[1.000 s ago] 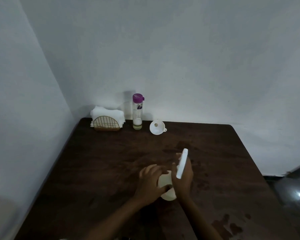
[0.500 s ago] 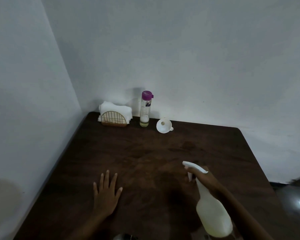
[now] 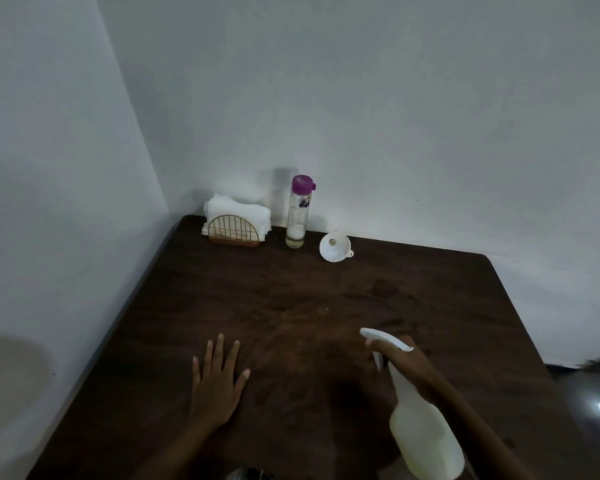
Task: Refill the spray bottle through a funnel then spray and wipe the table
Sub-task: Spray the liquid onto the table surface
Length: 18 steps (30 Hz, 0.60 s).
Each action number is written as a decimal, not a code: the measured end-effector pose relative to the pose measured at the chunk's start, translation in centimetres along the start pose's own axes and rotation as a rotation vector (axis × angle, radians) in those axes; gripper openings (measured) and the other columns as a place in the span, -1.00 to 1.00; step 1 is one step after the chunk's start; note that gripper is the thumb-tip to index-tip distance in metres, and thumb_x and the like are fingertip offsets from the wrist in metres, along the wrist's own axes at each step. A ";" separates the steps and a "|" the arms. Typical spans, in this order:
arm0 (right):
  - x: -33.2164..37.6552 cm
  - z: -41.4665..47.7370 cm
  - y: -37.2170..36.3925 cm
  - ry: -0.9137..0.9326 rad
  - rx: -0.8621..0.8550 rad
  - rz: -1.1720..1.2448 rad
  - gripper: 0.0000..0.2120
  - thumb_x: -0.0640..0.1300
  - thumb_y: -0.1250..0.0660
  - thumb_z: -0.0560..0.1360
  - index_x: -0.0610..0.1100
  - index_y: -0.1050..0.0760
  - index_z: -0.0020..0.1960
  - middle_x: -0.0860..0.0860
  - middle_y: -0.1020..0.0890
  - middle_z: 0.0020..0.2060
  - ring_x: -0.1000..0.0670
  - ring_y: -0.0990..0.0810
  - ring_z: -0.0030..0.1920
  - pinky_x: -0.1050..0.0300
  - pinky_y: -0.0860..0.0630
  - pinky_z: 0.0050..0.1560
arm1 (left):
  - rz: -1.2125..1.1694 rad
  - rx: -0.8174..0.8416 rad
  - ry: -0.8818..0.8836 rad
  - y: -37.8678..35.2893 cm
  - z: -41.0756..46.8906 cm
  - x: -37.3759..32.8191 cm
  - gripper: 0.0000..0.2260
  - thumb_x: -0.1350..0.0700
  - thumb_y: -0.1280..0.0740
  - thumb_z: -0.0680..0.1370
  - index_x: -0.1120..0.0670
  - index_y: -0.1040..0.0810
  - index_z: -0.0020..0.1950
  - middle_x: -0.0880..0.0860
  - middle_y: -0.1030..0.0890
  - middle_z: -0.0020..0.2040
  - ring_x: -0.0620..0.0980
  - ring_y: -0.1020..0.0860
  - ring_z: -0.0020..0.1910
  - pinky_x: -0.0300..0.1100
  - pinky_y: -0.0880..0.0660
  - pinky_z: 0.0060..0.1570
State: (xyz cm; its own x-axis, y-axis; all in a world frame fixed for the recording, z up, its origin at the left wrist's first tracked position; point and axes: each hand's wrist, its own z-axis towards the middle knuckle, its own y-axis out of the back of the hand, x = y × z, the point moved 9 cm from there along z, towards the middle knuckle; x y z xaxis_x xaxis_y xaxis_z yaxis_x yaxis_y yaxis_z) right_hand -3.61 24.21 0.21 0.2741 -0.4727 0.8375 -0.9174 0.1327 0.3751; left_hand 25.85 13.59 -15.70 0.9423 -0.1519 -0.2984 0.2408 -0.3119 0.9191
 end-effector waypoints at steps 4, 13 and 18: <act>-0.2 -0.3 -0.8 -0.087 -0.011 -0.028 -0.88 -0.26 -0.27 0.53 -0.20 -0.55 -0.16 -0.09 -0.47 -0.33 -0.02 -0.52 -0.25 0.53 -0.39 -0.43 | 0.023 -0.061 -0.013 0.1 0.1 0.0 -0.13 -0.39 0.45 0.40 -0.02 -0.26 0.46 0.11 -0.21 0.50 0.11 -0.15 0.48 0.16 -0.08 0.38; -3.3 0.4 -2.8 -0.211 -0.024 -0.040 -0.60 -0.02 -0.44 0.39 -0.14 -0.52 0.18 -0.10 -0.63 -0.18 0.12 -0.58 -0.30 0.39 -0.49 -0.39 | 0.068 -0.059 -0.001 0.0 0.1 0.3 -0.24 -0.35 0.35 0.48 -0.01 -0.33 0.42 0.14 -0.31 0.45 0.14 -0.27 0.43 0.18 -0.20 0.33; -0.9 -0.6 -4.4 -0.071 0.105 0.079 -0.71 -0.28 -0.33 0.44 -0.03 -0.62 0.10 -0.12 -0.63 -0.32 -0.06 -0.62 -0.24 0.06 -0.57 -0.07 | 0.073 -0.058 0.014 0.2 0.0 0.3 -0.32 -0.29 0.28 0.54 0.00 -0.41 0.35 0.15 -0.44 0.37 0.15 -0.39 0.35 0.20 -0.36 0.21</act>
State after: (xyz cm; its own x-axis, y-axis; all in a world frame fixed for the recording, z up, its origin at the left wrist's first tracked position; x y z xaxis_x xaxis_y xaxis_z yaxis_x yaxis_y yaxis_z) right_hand 0.33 24.53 -1.93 0.1823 -0.5251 0.8313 -0.9614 0.0820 0.2627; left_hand 26.16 13.51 -15.63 0.9608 -0.1594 -0.2267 0.1838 -0.2458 0.9518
